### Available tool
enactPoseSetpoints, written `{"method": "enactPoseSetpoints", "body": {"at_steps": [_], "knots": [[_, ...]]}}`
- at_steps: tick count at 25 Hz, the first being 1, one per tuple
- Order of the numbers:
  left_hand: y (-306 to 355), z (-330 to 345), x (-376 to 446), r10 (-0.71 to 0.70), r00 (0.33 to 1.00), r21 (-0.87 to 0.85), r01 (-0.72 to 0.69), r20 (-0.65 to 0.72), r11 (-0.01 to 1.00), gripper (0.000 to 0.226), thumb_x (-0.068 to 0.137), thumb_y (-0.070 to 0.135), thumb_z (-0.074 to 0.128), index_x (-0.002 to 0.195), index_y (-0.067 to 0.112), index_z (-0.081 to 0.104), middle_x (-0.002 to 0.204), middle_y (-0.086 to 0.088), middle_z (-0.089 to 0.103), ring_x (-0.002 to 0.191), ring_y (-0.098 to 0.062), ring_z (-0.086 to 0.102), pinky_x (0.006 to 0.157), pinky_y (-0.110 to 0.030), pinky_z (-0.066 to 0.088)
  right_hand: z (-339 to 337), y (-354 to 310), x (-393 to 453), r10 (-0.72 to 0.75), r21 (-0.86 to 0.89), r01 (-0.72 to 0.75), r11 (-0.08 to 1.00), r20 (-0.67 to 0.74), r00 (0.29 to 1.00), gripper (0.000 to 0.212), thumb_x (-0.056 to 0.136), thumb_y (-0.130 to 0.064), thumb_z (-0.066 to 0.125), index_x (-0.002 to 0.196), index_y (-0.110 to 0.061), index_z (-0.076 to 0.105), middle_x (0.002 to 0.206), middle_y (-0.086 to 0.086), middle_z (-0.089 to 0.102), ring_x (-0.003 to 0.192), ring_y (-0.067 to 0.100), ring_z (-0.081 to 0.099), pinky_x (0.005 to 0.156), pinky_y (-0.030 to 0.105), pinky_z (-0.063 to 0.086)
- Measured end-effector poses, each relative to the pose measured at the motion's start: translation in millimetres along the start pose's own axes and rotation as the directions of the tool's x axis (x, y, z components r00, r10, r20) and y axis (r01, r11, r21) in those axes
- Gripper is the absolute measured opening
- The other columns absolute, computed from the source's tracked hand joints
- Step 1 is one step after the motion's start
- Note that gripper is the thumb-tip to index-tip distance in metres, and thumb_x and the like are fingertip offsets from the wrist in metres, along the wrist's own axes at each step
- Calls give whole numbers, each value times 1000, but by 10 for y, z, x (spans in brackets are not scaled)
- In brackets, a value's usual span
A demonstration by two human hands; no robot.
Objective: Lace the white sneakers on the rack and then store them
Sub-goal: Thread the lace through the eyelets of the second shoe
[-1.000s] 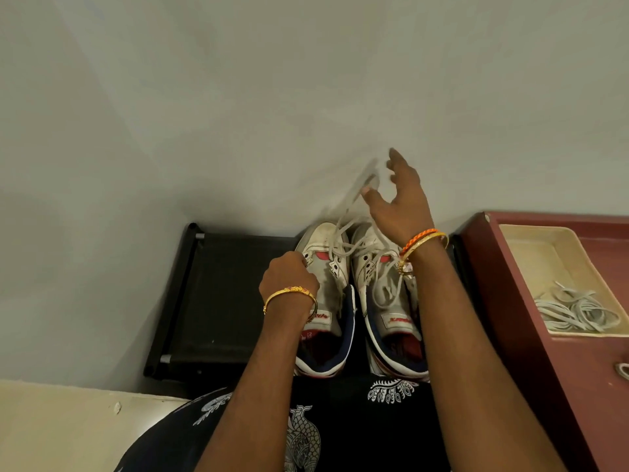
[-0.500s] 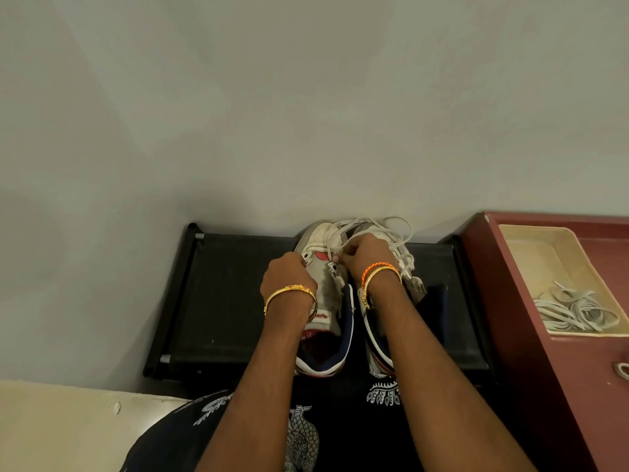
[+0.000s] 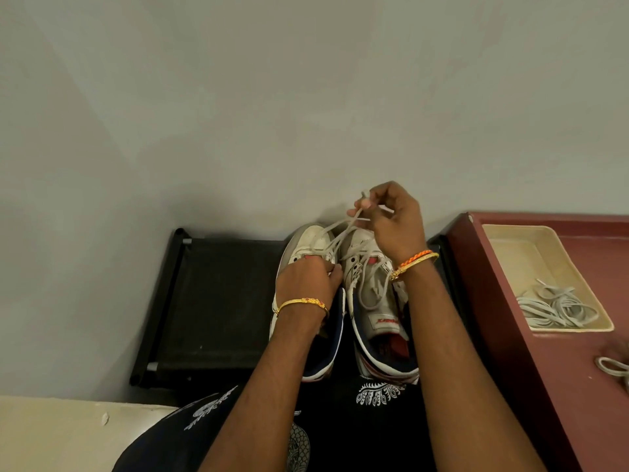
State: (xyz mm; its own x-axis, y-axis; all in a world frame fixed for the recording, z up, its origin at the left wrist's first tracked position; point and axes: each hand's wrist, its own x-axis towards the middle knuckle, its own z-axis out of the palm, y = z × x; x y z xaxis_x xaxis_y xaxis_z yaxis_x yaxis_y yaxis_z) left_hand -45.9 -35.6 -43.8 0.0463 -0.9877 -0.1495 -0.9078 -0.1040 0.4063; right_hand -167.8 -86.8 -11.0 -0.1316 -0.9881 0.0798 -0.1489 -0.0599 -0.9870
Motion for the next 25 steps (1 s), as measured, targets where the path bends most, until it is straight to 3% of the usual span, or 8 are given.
{"method": "enactPoseSetpoints", "body": {"at_steps": [3, 5, 8, 10, 12, 15, 18, 25], "knots": [[-6, 9, 28, -13, 1000, -40, 13, 1, 999, 36, 97, 41, 41, 103, 20, 71, 93, -5, 69, 72, -17, 50, 67, -25, 39, -91, -253, 35, -136, 167, 156, 973, -125, 983, 21, 92, 4, 52, 80, -13, 49, 78, 8, 62, 71, 14, 70, 60, 28, 56], [-12, 25, 19, -18, 1000, -75, 18, -1, 997, 33, 96, 38, 44, 104, 19, 71, 95, -5, 69, 76, -19, 55, 70, -26, 42, -107, -196, 43, -66, 200, 128, 971, -289, 955, 15, 91, 1, 56, 82, -11, 52, 80, 8, 63, 73, 17, 70, 66, 33, 58], [-55, 58, 34, -105, 992, -239, 87, -64, 967, 28, 87, 36, 60, 104, 16, 70, 102, -5, 67, 90, -22, 62, 79, -31, 51, -165, 107, 25, 40, -312, -195, 930, -442, 896, 22, 85, -5, 63, 107, -5, 57, 107, 16, 60, 97, 31, 62, 85, 40, 51], [-72, 68, 65, -176, 983, -299, 151, -60, 942, 29, 82, 35, 65, 102, 15, 69, 105, -4, 64, 91, -23, 62, 82, -36, 52, -110, 251, -47, 2, -656, -230, 719, -329, 944, 38, 84, -6, 61, 121, -6, 54, 122, 17, 51, 109, 34, 52, 90, 39, 43], [-63, 81, 85, -212, 977, -302, 199, -9, 932, 24, 83, 32, 64, 98, 15, 69, 100, -4, 67, 89, -23, 63, 78, -31, 51, 59, 272, -100, -27, -744, -30, 667, -65, 998, 27, 86, -9, 58, 113, -11, 63, 115, 13, 58, 107, 31, 52, 88, 38, 45], [-44, 91, 120, -262, 965, -361, 254, 25, 897, 22, 85, 27, 64, 100, 12, 68, 100, -7, 68, 92, -25, 62, 75, -29, 47, 316, 359, -108, 183, -844, 138, 519, 267, 946, 24, 88, -15, 53, 109, -14, 66, 109, 12, 65, 109, 31, 54, 93, 39, 45], [-63, 117, 177, -300, 952, -407, 296, 54, 864, 24, 86, 28, 64, 101, 10, 70, 103, -10, 68, 95, -28, 62, 81, -33, 50, 410, 431, -70, 285, -924, 99, 368, 214, 935, 27, 90, -15, 48, 113, -14, 64, 114, 11, 64, 115, 31, 52, 101, 42, 35], [3, 153, 150, -361, 929, -357, 312, -77, 880, 14, 85, 25, 66, 93, 15, 73, 94, -6, 70, 83, -22, 62, 72, -29, 47, 277, 232, -133, 186, -916, 101, 389, 185, 965, 21, 89, -17, 51, 104, -16, 65, 110, 4, 63, 119, 28, 40, 101, 44, 23]]}}
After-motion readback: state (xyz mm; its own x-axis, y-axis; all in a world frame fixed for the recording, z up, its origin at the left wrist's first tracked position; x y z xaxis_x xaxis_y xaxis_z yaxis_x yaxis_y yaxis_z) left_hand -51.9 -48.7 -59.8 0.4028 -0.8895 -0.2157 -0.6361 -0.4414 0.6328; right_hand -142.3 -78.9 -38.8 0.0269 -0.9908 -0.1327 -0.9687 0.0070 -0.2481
